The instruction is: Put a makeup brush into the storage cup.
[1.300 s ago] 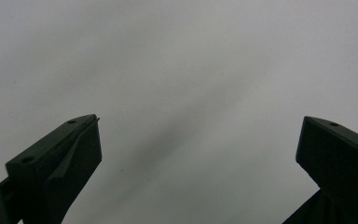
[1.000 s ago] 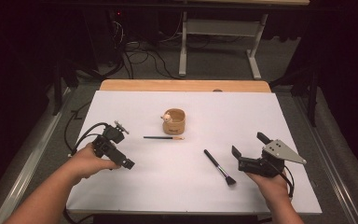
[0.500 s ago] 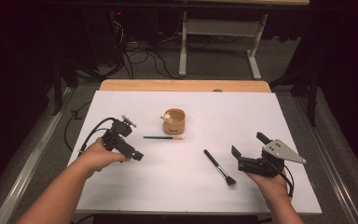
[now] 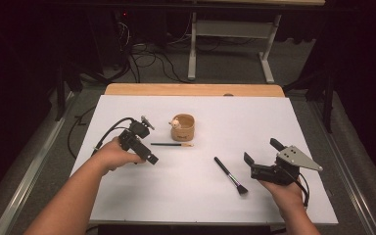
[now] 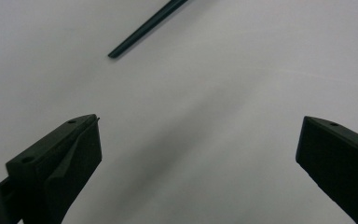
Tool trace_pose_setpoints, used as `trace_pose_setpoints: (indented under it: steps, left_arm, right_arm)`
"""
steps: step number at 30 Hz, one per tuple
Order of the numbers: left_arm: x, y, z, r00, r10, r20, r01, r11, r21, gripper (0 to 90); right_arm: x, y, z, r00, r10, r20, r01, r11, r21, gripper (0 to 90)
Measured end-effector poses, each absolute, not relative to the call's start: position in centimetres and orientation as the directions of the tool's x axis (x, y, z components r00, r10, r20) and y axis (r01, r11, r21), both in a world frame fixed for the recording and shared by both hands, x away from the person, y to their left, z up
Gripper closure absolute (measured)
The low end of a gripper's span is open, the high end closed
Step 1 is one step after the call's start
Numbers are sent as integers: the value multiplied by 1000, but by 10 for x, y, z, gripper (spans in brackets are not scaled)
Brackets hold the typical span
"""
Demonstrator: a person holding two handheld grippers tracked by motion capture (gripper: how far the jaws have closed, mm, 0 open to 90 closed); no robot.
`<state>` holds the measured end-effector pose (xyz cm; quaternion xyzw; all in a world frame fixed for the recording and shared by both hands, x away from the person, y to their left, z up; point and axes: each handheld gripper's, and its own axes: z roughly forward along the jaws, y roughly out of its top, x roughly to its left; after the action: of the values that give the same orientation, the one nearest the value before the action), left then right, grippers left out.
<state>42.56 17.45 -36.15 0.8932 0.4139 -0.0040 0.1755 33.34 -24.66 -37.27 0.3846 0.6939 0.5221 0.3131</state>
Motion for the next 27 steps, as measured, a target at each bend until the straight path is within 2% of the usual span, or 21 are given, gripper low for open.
trace_pose_setpoints:
  steps: [8, 17, 21, 27]
  left_arm:
    - [440, 162, -343, 677, 726, -119, 718, -617, 323, 11]
    - [454, 152, -363, 713, 688, -138, 684, -637, 355, 35]
    - [461, 149, -371, 722, 686, -96, 675, -665, 319, 53]
    - [471, 150, -378, 710, 698, -95, 688, -658, 306, 81]
  right_arm:
    - [333, -247, -372, -510, 859, -37, 200, 160, 967, 13]
    - [333, -247, -372, -513, 858, -33, 198, 155, 968, 14]
    - [333, -246, -372, -514, 857, -26, 205, 152, 967, 13]
    - [333, -247, -372, -516, 856, -30, 199, 154, 968, 14]
